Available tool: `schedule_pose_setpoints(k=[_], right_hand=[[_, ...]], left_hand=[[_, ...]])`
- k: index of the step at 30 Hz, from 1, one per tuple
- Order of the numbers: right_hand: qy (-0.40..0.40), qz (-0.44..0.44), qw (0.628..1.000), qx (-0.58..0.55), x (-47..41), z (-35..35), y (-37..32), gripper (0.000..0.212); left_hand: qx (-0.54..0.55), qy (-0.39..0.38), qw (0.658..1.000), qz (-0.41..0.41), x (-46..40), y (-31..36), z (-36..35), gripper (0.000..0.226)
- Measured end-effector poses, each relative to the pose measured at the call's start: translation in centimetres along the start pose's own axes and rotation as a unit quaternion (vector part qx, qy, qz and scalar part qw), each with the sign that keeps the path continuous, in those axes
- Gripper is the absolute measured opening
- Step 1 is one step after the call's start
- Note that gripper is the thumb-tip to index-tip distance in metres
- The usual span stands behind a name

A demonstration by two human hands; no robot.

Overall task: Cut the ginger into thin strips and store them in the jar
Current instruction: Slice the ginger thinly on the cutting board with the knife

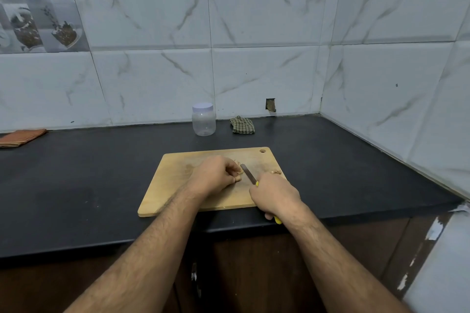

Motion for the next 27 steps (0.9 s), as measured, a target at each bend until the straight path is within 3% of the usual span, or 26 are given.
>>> schedule_pose_setpoints(k=[15,27], right_hand=[[-0.028,-0.010,0.997,0.066,1.7,0.4,-0.1,0.017],[-0.028,-0.017,0.998,0.062,2.1,0.1,-0.5,0.016]], left_hand=[[-0.028,0.036,0.998,0.037,0.3,-0.3,-0.3,0.009],[0.017,0.036,0.999,0.031,0.4,-0.2,-0.3,0.007]])
Point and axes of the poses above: each hand's wrist, its own x-axis away from the middle knuckle, its own z-axis out of the back of the hand, y = z × x, the point moved 6 cm from there along -x, towards the middle knuckle, and after that the axes turned 1 degree about -z, right-handed, at the moved point
